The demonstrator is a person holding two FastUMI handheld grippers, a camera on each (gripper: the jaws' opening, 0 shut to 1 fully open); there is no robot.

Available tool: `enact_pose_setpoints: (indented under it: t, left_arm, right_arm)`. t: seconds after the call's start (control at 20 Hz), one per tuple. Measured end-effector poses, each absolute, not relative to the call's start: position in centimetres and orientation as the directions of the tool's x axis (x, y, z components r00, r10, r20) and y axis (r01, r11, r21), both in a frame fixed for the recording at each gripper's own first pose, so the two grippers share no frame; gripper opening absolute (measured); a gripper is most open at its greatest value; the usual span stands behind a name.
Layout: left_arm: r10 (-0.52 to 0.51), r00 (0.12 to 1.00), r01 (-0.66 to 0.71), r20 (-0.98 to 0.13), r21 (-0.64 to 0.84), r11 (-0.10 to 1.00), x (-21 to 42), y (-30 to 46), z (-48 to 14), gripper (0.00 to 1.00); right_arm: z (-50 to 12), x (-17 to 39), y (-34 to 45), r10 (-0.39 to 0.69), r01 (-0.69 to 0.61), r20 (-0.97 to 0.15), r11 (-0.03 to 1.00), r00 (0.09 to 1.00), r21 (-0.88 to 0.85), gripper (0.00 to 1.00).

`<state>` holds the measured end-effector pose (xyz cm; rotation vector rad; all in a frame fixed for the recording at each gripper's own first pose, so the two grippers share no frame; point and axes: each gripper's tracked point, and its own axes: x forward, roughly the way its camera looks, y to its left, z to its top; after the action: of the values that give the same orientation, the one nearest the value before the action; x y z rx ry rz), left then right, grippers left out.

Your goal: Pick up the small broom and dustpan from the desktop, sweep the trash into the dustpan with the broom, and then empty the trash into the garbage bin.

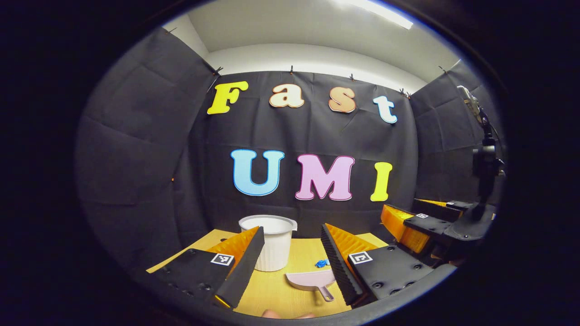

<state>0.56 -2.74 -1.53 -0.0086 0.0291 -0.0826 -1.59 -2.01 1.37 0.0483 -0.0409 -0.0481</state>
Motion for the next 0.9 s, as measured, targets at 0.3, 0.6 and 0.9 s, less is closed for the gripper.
enact_pose_setpoints:
  t: [0.3, 0.6, 0.9]
  left_arm:
    - [-0.109, 0.993, 0.107, -0.049, -0.030, 0.994, 1.1, -3.5, -2.5, 0.75]
    - [-0.242, 0.970, 0.239, -0.014, -0.090, 0.967, 1.2, -6.5, -1.6, 0.75]
    - [-0.204, 0.964, 0.226, 0.171, -0.127, 0.966, 0.4, -6.4, 2.3, 0.75]
  right_arm:
    - [1.3, -2.0, -2.8, -0.062, 0.062, 0.041, 0.998, 0.997, 0.003, 0.92]
    - [2.4, -2.0, -5.2, -0.122, 0.122, 0.065, 0.993, 0.990, 0.002, 0.97]
    - [1.2, -3.6, -8.3, -0.201, 0.201, 0.039, 0.979, 0.979, -0.011, 0.97]
